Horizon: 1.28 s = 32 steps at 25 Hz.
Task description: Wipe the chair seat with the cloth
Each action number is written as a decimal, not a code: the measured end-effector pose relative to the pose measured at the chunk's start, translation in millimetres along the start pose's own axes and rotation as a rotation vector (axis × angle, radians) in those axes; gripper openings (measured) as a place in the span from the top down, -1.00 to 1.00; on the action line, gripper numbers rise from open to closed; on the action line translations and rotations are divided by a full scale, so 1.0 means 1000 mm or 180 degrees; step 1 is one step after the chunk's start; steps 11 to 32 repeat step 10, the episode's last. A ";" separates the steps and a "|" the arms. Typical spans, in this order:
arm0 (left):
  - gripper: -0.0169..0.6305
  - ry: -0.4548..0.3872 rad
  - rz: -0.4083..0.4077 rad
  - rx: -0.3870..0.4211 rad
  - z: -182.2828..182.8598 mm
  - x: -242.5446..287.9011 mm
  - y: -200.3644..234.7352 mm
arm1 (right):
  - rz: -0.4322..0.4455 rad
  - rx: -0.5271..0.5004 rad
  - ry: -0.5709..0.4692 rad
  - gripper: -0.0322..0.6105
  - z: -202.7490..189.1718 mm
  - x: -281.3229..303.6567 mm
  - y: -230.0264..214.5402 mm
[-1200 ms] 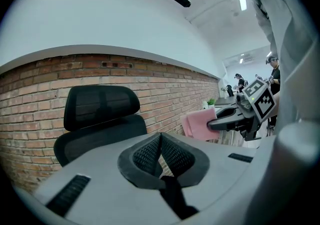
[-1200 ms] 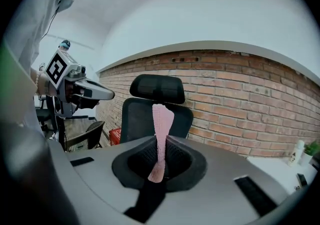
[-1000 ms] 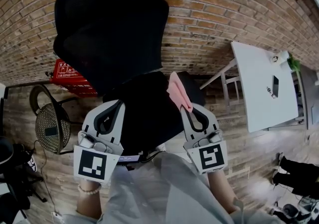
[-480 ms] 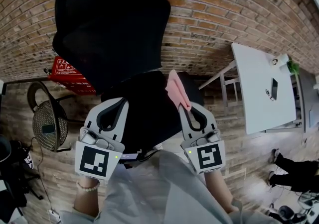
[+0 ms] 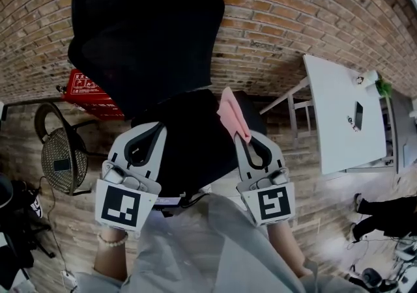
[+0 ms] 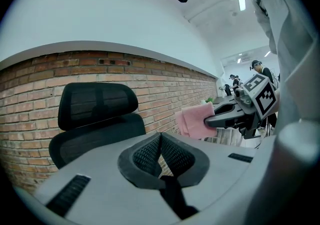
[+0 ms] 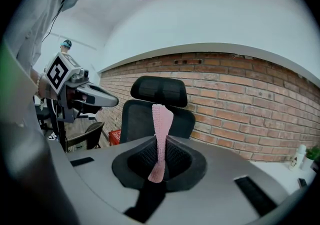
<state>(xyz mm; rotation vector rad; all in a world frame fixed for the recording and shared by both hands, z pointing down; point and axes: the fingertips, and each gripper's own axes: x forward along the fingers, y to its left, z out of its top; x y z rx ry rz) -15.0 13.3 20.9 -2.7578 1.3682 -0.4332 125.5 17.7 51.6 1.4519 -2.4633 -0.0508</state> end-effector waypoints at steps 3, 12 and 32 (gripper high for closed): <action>0.89 -0.0023 0.0010 -0.0001 0.000 -0.001 0.001 | 0.0015 -0.0002 -0.0005 0.73 -0.001 0.001 0.004; 0.89 -0.0014 0.0002 -0.0026 -0.003 0.000 -0.001 | 0.0040 0.0001 0.0001 0.73 -0.002 0.002 0.008; 0.89 -0.0014 0.0002 -0.0026 -0.003 0.000 -0.001 | 0.0040 0.0001 0.0001 0.73 -0.002 0.002 0.008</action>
